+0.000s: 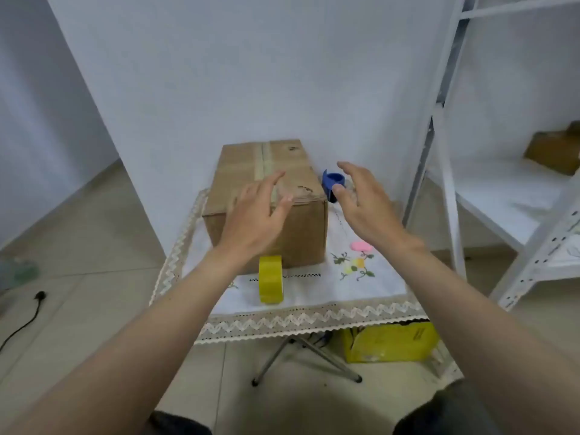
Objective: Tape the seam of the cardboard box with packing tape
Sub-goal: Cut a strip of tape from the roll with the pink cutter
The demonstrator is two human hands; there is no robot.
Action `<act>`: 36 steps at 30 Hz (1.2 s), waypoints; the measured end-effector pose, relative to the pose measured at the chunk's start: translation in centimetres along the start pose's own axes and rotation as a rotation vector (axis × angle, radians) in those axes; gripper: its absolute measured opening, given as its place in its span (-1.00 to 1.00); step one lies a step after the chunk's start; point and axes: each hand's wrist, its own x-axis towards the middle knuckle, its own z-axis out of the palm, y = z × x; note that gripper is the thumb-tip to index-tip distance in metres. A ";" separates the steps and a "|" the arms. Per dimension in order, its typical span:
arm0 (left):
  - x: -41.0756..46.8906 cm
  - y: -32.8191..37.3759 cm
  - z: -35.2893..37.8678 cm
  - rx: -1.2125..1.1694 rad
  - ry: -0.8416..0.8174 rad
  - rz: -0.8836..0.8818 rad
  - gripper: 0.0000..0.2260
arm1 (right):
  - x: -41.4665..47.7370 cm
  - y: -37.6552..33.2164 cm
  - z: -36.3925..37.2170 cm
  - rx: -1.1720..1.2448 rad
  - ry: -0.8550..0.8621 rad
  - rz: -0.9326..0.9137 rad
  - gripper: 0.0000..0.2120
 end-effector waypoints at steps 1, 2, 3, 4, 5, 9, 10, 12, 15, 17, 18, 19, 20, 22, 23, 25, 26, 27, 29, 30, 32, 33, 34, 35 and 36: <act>0.2 -0.4 0.6 0.046 -0.009 -0.036 -0.55 | -0.1 0.9 0.5 0.001 -0.003 0.021 -0.57; 0.5 -0.6 1.2 0.095 -0.014 -0.078 -0.55 | -0.1 1.8 1.0 -0.020 -0.013 0.048 -0.58; 0.7 -1.0 2.0 0.124 -0.026 -0.124 -0.55 | -0.3 3.1 1.6 -0.041 -0.035 0.071 -0.60; 0.8 -1.3 2.7 0.149 -0.036 -0.165 -0.54 | -0.5 4.3 2.2 -0.067 -0.069 0.100 -0.61; 1.1 -1.6 3.4 0.183 -0.033 -0.180 -0.54 | -0.6 5.3 2.9 -0.096 -0.080 0.117 -0.62; 1.9 -1.9 5.3 0.318 0.020 -0.186 -0.58 | -0.4 8.4 5.0 -0.143 -0.112 0.219 -0.65; 2.0 -1.8 5.6 0.342 0.040 -0.192 -0.59 | -0.5 9.2 5.5 -0.160 -0.126 0.246 -0.65; 2.3 -1.5 6.2 0.373 0.066 -0.207 -0.59 | -0.8 10.9 6.4 -0.196 -0.156 0.296 -0.63; 2.6 -1.3 6.8 0.419 0.091 -0.221 -0.58 | -0.9 13.0 7.5 -0.256 -0.232 0.362 -0.60; 2.5 -1.5 7.4 0.459 0.100 -0.223 -0.55 | -0.7 13.8 8.1 -0.319 -0.314 0.423 -0.55; 2.4 -1.6 7.7 0.481 0.099 -0.219 -0.53 | -0.5 13.9 8.3 -0.352 -0.356 0.452 -0.52; 2.3 -1.7 7.9 0.496 0.101 -0.217 -0.52 | -0.3 13.9 8.4 -0.378 -0.387 0.471 -0.51; 2.2 -1.9 8.1 0.499 0.104 -0.217 -0.50 | -0.2 13.9 8.6 -0.397 -0.403 0.469 -0.52; 2.2 -2.2 8.0 0.476 0.118 -0.213 -0.49 | -0.1 14.1 8.9 -0.425 -0.399 0.449 -0.57; 2.1 -2.2 8.0 0.458 0.126 -0.206 -0.50 | -0.1 14.2 9.0 -0.415 -0.386 0.443 -0.59; 1.8 -2.3 7.7 0.417 0.132 -0.189 -0.52 | -0.1 13.7 9.1 -0.280 -0.329 0.428 -0.65; 1.6 -2.4 7.6 0.389 0.131 -0.177 -0.53 | -0.1 13.1 9.1 -0.163 -0.280 0.426 -0.68; 1.4 -2.5 7.4 0.364 0.129 -0.162 -0.54 | -0.1 12.2 9.1 -0.043 -0.226 0.427 -0.71; 0.8 -2.7 7.1 0.311 0.125 -0.133 -0.56 | -0.3 10.3 8.8 0.131 -0.141 0.433 -0.74; 0.5 -2.7 7.0 0.277 0.131 -0.122 -0.58 | -0.5 9.4 8.5 0.185 -0.127 0.445 -0.74; -0.3 -2.3 6.7 0.198 0.160 -0.106 -0.63 | -1.3 7.6 8.0 0.255 -0.183 0.494 -0.73; -0.8 -2.0 6.7 0.154 0.176 -0.092 -0.65 | -1.7 6.9 7.7 0.285 -0.219 0.515 -0.74; -1.3 -1.8 6.7 0.114 0.188 -0.066 -0.68 | -2.1 6.4 7.5 0.320 -0.239 0.525 -0.75; -1.7 -1.6 6.7 0.079 0.192 -0.028 -0.69 | -2.4 5.8 7.3 0.355 -0.238 0.526 -0.76; -2.1 -1.5 6.7 0.045 0.189 0.017 -0.69 | -2.6 5.4 7.2 0.385 -0.225 0.522 -0.76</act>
